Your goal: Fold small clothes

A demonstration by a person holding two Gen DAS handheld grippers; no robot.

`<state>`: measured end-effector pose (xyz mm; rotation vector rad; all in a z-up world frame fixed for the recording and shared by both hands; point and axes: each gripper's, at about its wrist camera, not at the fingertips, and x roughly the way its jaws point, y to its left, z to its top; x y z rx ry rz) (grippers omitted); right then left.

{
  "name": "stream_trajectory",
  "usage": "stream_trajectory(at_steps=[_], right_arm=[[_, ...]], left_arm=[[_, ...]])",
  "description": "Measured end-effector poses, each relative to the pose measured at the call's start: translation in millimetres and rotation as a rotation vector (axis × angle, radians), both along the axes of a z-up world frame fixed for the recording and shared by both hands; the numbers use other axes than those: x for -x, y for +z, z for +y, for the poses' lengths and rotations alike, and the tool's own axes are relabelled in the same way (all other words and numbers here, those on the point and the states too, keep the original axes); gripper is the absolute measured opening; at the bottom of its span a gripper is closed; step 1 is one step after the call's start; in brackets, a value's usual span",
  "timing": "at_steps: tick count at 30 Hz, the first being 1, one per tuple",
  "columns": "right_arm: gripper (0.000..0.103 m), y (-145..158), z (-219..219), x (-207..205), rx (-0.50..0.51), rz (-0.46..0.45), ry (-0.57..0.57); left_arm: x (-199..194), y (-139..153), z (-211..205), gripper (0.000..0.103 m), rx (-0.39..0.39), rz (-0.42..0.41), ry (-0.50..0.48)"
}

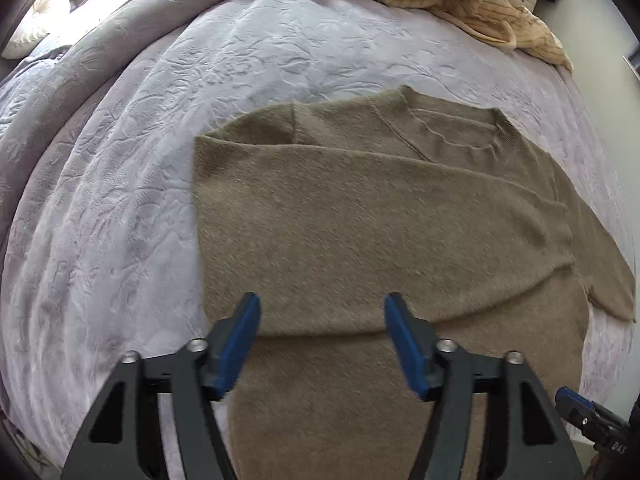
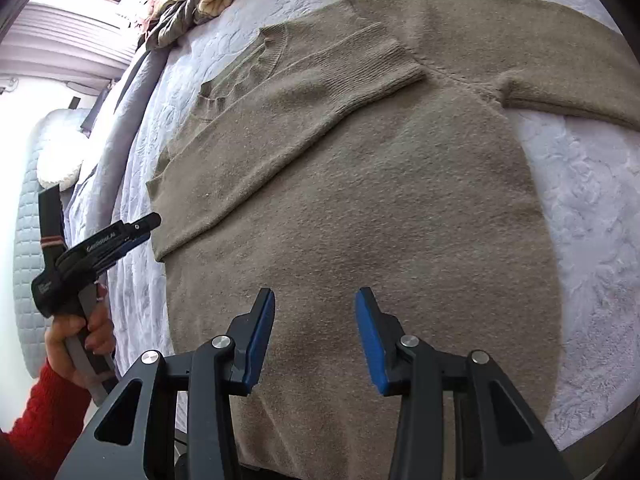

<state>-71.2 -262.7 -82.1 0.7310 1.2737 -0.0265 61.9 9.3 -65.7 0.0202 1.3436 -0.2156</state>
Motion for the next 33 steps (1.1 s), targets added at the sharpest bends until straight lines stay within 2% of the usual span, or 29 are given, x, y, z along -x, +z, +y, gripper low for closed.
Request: stream_trajectory(at_steps=[7,8,9,10,11,15,24,29,33], right_arm=[[0.046,1.7,-35.9,14.2,-0.014,0.001,-0.04],[0.047,1.3,-41.8,16.5,-0.019,0.002,-0.05],[0.048,1.2,-47.8,18.9,-0.025,0.002,-0.062],[0.048,1.1,-53.8,21.4,-0.031,0.0,-0.074],[0.05,0.6,-60.1,23.9,-0.036,0.0,-0.087],[0.057,-4.6,-85.7,35.5,-0.055,0.006,-0.143],[0.058,-14.6,-152.3,68.2,-0.072,0.005,-0.292],[0.058,-16.6,-204.1,89.7,-0.071,-0.031,-0.424],[0.058,-15.8,-250.4,105.6,-0.068,-0.089,-0.555]], left_arm=[[34.5,12.1,-63.1,0.075,0.001,0.02,-0.052],[38.0,13.3,-70.7,0.077,-0.009,0.021,-0.062],[41.1,14.1,-79.5,0.084,-0.02,0.022,-0.072],[43.3,15.3,-87.2,0.101,-0.031,0.021,-0.078],[45.9,17.6,-92.3,0.102,-0.041,0.009,-0.081],[53.3,18.5,-115.9,0.102,-0.066,0.008,-0.125],[66.5,0.4,-165.9,0.102,-0.141,0.055,-0.21],[73.0,-12.4,-190.9,0.102,-0.115,0.116,-0.264],[75.9,-13.3,-209.4,0.102,-0.092,0.115,-0.292]])
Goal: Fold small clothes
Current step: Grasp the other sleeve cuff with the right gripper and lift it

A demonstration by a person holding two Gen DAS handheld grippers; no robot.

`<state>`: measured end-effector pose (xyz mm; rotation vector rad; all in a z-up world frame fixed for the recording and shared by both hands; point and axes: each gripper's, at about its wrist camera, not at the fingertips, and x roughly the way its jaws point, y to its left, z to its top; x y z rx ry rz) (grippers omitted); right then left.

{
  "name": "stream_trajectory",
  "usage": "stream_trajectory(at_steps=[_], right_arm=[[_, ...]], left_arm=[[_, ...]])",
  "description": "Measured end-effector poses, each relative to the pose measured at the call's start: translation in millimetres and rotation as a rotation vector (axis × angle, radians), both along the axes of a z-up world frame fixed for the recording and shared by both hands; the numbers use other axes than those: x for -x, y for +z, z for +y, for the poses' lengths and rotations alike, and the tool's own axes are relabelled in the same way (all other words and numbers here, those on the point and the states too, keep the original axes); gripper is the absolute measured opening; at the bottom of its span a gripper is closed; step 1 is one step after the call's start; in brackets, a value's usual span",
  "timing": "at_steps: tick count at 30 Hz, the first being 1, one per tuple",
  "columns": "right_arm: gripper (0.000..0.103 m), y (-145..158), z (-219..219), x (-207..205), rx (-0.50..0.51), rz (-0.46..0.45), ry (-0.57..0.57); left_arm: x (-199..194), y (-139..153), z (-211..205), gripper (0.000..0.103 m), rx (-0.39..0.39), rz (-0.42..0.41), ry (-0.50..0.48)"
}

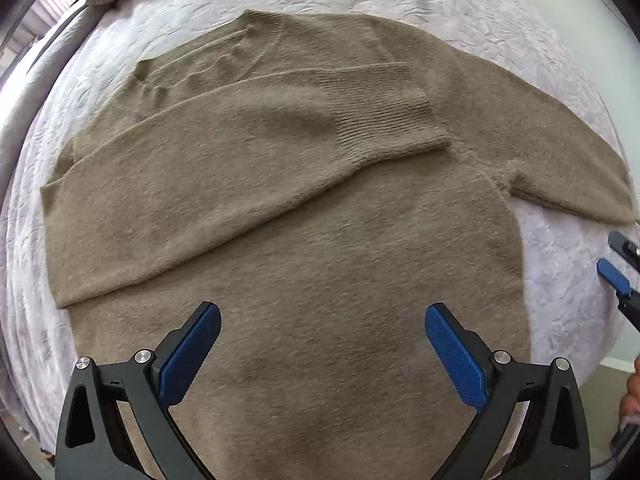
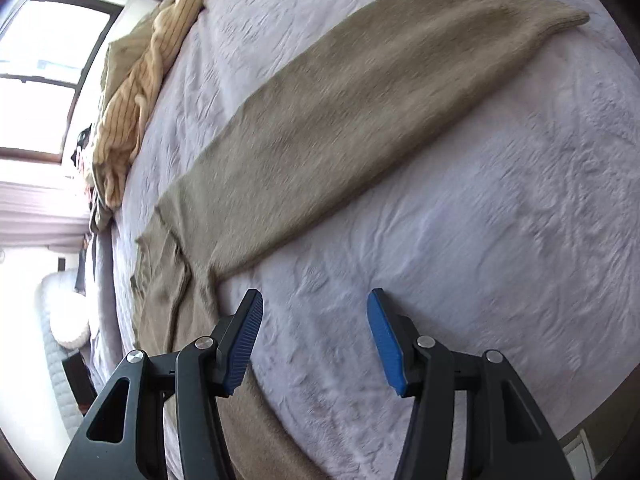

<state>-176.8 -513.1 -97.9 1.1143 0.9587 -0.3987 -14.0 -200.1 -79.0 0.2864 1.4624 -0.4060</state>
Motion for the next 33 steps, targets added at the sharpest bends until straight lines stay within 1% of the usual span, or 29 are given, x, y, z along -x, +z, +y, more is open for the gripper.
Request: stream_trajectory(at_steps=[5,8,12,14,16,17,18,20,21,22,25,28,29,33], right_arm=[[0.058,2.7,-55.2,22.4,0.007,-0.093,-0.193],[0.058,2.5,-80.3,29.2,0.006,-0.14,-0.27],[0.058,-2.1,-103.7,28.3,-0.047,-0.227,-0.358],[0.058,-6.1,-109.3,26.7,-0.1,-0.272,-0.396],[0.037,-11.2,-111.1,24.6,-0.17,-0.324,-0.422],[0.016,-14.6,-111.6,22.1,-0.214,-0.353,-0.432],[0.01,-16.7,-111.8,21.9,-0.247,-0.382,-0.438],[0.008,-16.2,-104.7,10.0,-0.308,-0.452,-0.44],[0.008,-13.5,-101.3,3.3,-0.329,-0.488,-0.43],[0.008,-10.0,-97.4,-5.1,-0.348,-0.523,-0.411],[0.008,10.0,-83.3,-40.1,-0.363,-0.6,-0.31],[0.008,35.3,-61.7,-86.5,-0.343,-0.636,-0.178],[0.008,43.2,-52.5,-102.6,-0.337,-0.645,-0.13],[0.008,70.9,-4.0,-169.8,-0.296,-0.657,0.082]], left_arm=[[-3.6,3.7,-19.0,0.102,0.049,-0.016,-0.009],[-7.3,4.8,-29.2,0.102,0.071,-0.019,-0.015],[-12.7,4.2,-37.4,0.102,0.081,-0.014,-0.01],[-16.2,5.1,-38.8,0.102,0.088,-0.015,-0.006],[-19.6,5.8,-40.2,0.102,0.082,-0.024,-0.006],[-21.2,5.6,-39.3,0.102,0.088,-0.02,-0.006],[-22.7,5.4,-36.6,0.102,0.094,-0.012,-0.002],[-27.5,6.4,-28.5,0.102,0.109,-0.008,0.008],[-32.7,8.1,-22.0,0.102,0.121,-0.011,0.015],[-47.4,11.1,-13.7,0.102,0.13,-0.016,0.026],[-57.7,17.3,7.4,0.102,0.151,-0.03,0.057],[-65.6,27.3,27.2,0.102,0.148,-0.073,0.078],[-61.9,31.0,31.2,0.102,0.146,-0.088,0.084],[-68.6,34.6,69.2,0.102,0.147,-0.126,0.13]])
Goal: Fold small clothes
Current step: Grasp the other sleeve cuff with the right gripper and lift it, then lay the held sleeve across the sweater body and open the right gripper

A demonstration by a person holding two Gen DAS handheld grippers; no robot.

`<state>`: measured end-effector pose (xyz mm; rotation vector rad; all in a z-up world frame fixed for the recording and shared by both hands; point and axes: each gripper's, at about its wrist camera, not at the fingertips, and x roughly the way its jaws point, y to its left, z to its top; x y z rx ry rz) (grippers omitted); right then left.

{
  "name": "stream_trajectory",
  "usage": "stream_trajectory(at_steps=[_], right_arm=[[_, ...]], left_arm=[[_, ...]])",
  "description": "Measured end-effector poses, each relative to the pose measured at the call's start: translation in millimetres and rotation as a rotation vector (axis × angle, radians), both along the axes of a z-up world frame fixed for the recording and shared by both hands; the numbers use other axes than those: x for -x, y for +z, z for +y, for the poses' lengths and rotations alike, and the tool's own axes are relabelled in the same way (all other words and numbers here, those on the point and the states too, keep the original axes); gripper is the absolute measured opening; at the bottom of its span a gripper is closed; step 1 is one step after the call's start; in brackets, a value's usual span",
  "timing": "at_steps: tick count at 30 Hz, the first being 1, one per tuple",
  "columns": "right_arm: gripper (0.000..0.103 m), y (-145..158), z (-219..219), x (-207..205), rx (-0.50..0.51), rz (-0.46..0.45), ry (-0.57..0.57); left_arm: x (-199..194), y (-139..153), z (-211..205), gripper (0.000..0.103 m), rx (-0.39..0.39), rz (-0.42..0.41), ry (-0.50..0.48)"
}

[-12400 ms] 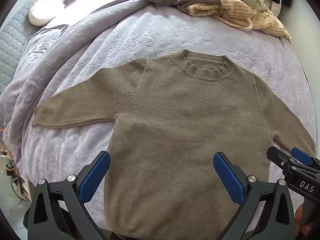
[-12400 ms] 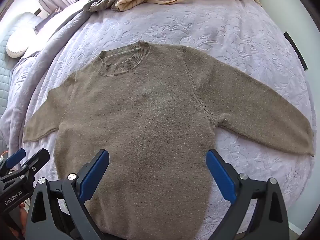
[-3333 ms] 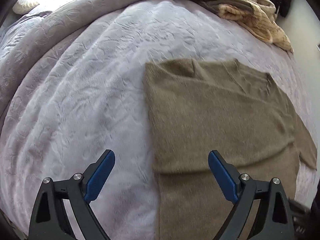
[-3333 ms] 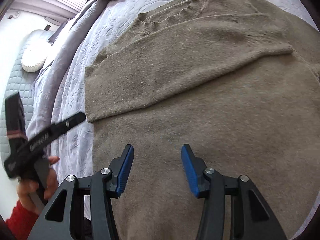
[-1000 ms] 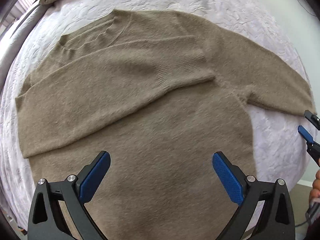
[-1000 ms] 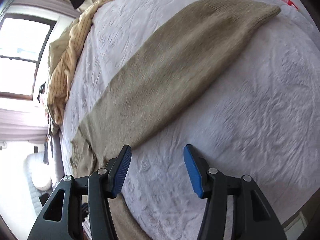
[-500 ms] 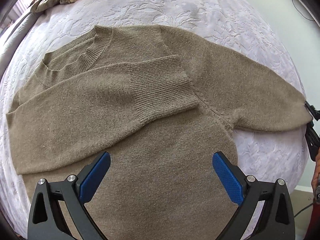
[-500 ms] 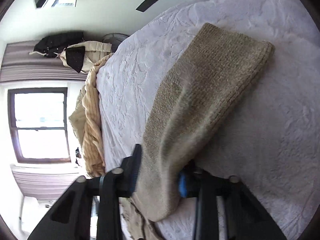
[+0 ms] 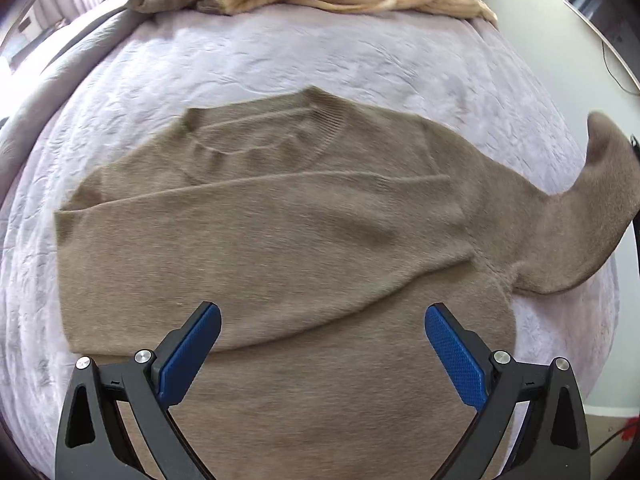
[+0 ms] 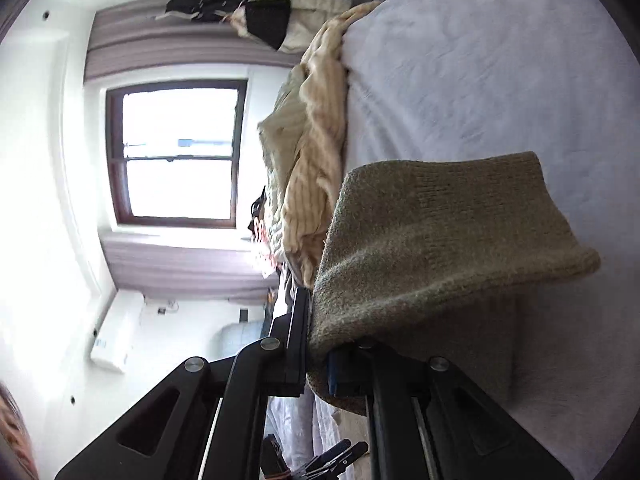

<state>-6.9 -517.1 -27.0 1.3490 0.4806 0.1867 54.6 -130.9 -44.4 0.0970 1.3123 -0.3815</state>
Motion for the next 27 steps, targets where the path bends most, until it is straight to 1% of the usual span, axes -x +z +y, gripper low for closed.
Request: stream_trajectory(at_steps=[2,5,8,11,12,13,16,17,18,19,20,21,23,24,25,26,27], right_arm=[[0.008,11.2,33.3,-35.6,0.059,-0.012,0.101],[0.008,18.3,88.7,-76.2,0.157,-0.005,0.248],[0.008,13.0,153.0,-111.3,0.259,0.027,0.405],[0.008,-5.4,217.7,-138.1,0.376,0.092,0.551],[0.008,-16.3,238.7,-145.3,0.409,0.121,0.601],[0.008,-31.2,254.0,-142.1,0.434,0.151,0.64],[0.011,-75.6,289.5,-152.7,0.497,0.302,0.718],[0.011,-89.2,291.2,-154.7,0.509,0.362,0.721],[0.023,-101.0,293.1,-154.0,0.514,0.425,0.712],[0.033,-109.3,290.8,-149.7,0.499,0.463,0.683],[0.048,-114.4,283.5,-142.7,0.453,0.465,0.638],[0.05,-112.5,276.8,-138.5,0.4,0.454,0.589],[0.05,-106.0,258.6,-129.7,0.313,0.438,0.458],[0.045,-103.3,249.5,-129.7,0.273,0.429,0.395],[0.035,-97.5,245.5,-130.7,0.258,0.427,0.357],[0.007,-92.8,246.6,-137.9,0.283,0.423,0.352],[0.007,-86.4,252.6,-145.9,0.331,0.408,0.376]], left_arm=[[-0.9,1.2,14.4,0.102,0.002,-0.013,0.034],[-5.8,1.5,45.9,0.102,0.003,-0.023,0.09],[-11.5,-2.4,76.8,0.102,0.0,-0.023,0.148],[-13.7,-6.8,111.2,0.102,-0.014,-0.021,0.192],[-14.3,-8.8,119.0,0.102,-0.019,-0.019,0.205],[-15.0,-10.8,129.7,0.102,-0.023,-0.016,0.217],[-15.1,-16.7,159.4,0.102,-0.024,-0.004,0.252],[-15.0,-18.3,167.8,0.102,-0.022,0.001,0.262],[-14.7,-19.2,175.5,0.102,-0.018,0.004,0.271],[-13.9,-19.6,183.3,0.102,-0.014,0.006,0.278],[-13.5,-20.3,190.4,0.102,-0.008,0.008,0.284],[-12.2,-20.7,195.2,0.102,-0.002,0.009,0.287],[-11.6,-20.3,206.5,0.102,0.01,0.009,0.292],[-11.7,-20.3,211.3,0.102,0.017,0.01,0.293],[-11.9,-19.8,215.8,0.102,0.024,0.01,0.293],[-12.0,-18.6,219.8,0.102,0.032,0.009,0.294],[-12.6,-17.2,223.1,0.102,0.043,0.006,0.296]])
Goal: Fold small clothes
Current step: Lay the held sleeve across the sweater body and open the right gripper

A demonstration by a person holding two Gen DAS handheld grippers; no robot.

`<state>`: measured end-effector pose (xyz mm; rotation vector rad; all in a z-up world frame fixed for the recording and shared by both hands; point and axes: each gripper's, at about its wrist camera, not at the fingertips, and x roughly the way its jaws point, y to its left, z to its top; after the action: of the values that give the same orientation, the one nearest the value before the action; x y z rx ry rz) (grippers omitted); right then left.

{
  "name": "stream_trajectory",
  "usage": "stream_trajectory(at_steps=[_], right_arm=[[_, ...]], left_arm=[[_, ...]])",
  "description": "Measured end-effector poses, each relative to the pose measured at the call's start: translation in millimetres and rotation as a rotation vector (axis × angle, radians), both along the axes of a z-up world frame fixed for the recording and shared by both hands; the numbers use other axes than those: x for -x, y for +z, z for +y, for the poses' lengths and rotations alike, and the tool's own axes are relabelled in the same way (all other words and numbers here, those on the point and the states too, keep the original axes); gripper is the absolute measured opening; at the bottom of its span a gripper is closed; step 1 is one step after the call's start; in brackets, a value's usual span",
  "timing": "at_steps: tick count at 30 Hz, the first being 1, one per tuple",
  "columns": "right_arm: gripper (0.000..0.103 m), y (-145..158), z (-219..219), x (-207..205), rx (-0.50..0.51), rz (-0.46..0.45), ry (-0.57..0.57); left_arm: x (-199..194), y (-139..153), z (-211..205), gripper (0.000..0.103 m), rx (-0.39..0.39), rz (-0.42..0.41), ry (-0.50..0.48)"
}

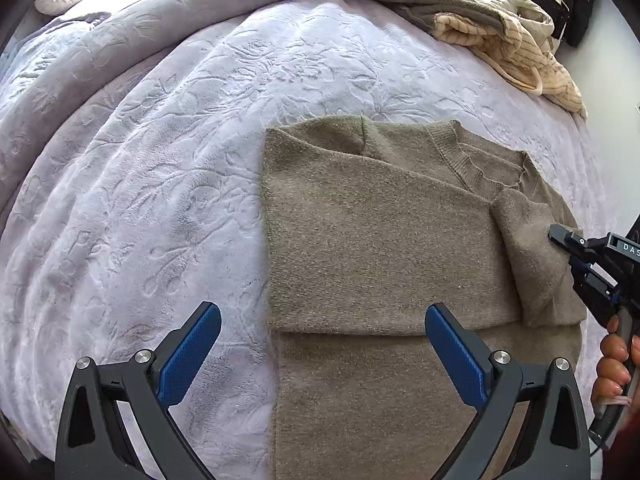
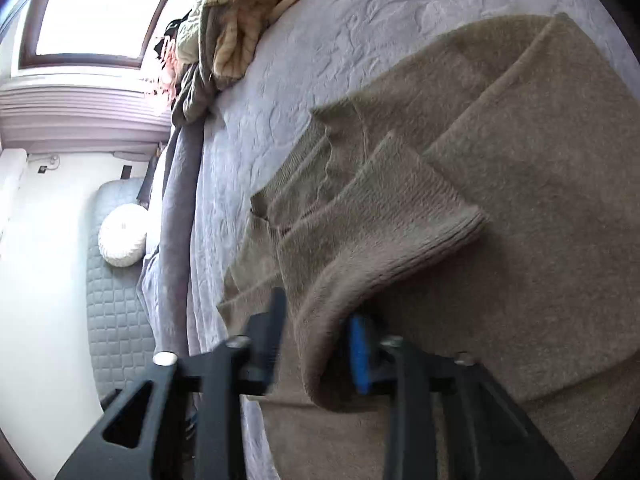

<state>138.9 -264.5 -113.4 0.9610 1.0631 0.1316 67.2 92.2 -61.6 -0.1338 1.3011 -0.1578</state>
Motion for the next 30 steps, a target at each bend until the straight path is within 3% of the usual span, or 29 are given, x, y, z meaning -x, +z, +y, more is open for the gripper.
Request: stream_trajectory(at_steps=[4,8,10,12,13,15,18,25,27,30], right_arm=[[0.007,26.0,76.9,-15.4,0.267,-0.087,0.33],[0.01,10.4,148.5,-0.5,0.46,-0.062,0.616],[0.017,-1.7,164.9,18.5,0.535,-0.014,0.695],[0.02,-4.4,165.3,32.4,0.526,-0.004,0.706],[0.022,-5.1,159.7,39.5,0.504,0.007,0.692],[0.036,-5.3,140.1,48.2,0.467,0.044,0.629],[0.04,1.0,91.6,75.5,0.393,0.088,0.475],[0.044,-10.3,-54.2,146.0,0.101,0.147,-0.095],[0.044,-22.6,-85.1,161.6,-0.011,0.137,-0.253],[0.044,-39.4,-113.0,167.9,-0.133,0.102,-0.416]], left_arm=[[-3.4,4.4,11.9,0.102,0.057,-0.012,0.014],[-7.0,-0.4,16.1,0.102,0.09,0.003,0.021],[-8.5,-4.9,13.4,0.102,0.113,0.022,0.016],[-11.4,-10.7,6.3,0.102,0.153,0.046,0.008],[-12.8,-13.7,2.4,0.102,0.172,0.056,0.003],[-15.0,-20.4,-7.1,0.102,0.209,0.079,-0.011],[-19.1,-31.4,-21.5,0.102,0.251,0.115,-0.017],[-36.1,-47.4,-47.0,0.102,0.302,0.145,0.001],[-38.6,-48.5,-49.2,0.086,0.292,0.143,0.016],[-43.4,-54.6,-48.5,0.043,0.244,0.16,0.024]])
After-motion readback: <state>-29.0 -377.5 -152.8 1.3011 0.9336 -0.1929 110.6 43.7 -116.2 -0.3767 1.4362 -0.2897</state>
